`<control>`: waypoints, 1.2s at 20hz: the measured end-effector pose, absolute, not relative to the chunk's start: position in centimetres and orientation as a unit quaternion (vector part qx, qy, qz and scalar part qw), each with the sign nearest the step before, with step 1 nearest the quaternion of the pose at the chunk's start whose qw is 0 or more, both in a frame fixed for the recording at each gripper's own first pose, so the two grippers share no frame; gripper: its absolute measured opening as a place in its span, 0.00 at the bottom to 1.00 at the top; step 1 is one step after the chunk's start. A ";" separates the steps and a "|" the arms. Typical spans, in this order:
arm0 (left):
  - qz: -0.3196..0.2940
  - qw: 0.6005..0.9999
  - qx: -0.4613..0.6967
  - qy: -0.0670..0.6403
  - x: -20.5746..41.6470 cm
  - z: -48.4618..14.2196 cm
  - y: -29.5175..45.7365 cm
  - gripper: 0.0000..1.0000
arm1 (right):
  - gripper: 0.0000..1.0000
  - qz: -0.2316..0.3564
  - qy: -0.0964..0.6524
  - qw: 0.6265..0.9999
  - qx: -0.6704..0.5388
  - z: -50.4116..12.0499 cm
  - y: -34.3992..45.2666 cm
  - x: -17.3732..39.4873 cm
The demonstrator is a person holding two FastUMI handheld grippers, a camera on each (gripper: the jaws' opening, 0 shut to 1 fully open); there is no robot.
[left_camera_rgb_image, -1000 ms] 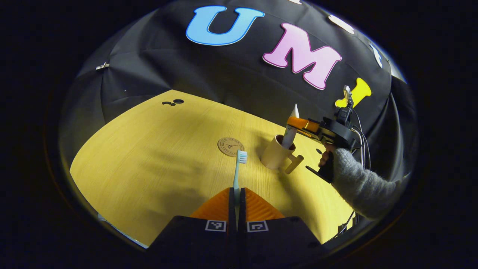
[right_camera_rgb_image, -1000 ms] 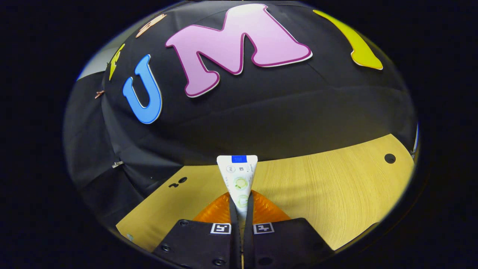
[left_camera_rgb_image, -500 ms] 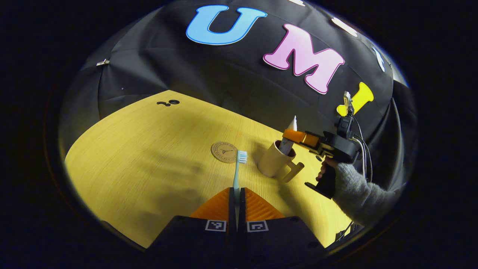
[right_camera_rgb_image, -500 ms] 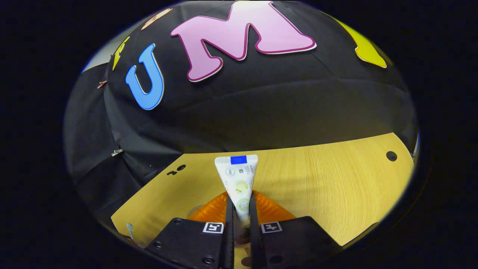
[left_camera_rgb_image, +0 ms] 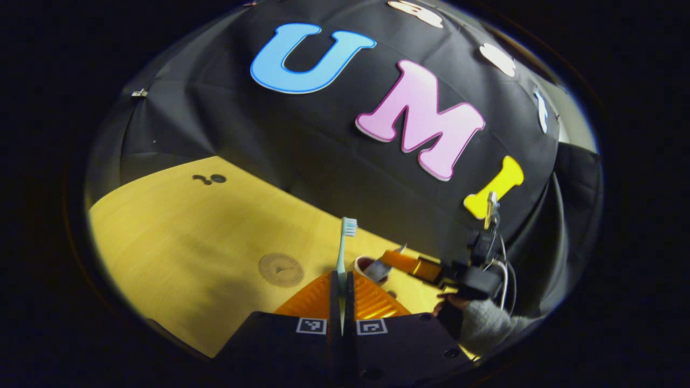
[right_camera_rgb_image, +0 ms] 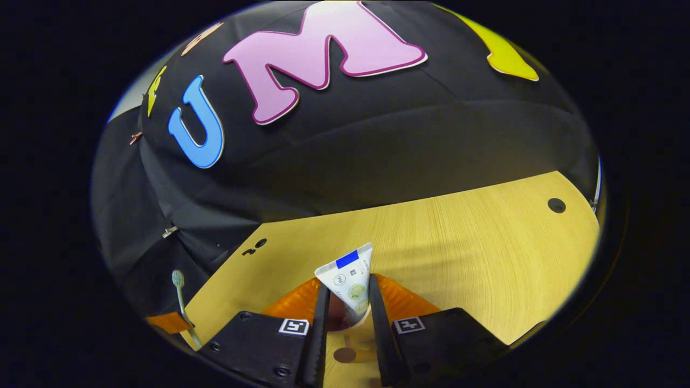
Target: Put the toothbrush and toothpaste on the desktop into the cup, then pick up the cup and place it on the coaster on the desktop.
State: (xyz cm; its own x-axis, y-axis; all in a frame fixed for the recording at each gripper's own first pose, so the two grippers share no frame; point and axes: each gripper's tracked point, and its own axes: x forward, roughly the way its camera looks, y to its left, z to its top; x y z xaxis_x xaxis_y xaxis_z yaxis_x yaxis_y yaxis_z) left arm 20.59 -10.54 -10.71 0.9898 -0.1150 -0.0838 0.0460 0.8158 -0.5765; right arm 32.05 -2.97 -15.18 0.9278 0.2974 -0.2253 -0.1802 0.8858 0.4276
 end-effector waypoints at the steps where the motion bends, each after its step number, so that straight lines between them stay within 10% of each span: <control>1: -0.049 0.949 -0.307 0.042 21.7 -9.5 -11.0 0.06 | 0.34 0.127 0.140 0.960 0.207 -14.8 -3.2 31.5; 12: -0.084 0.941 -0.322 -0.065 31.3 -2.6 -12.8 0.06 | 0.42 0.095 0.133 0.961 0.224 -13.6 -8.6 25.6; 24: -0.075 0.956 -0.279 -0.047 37.7 -9.1 -15.5 0.06 | 0.42 0.074 0.202 0.949 0.228 -19.1 -9.0 21.5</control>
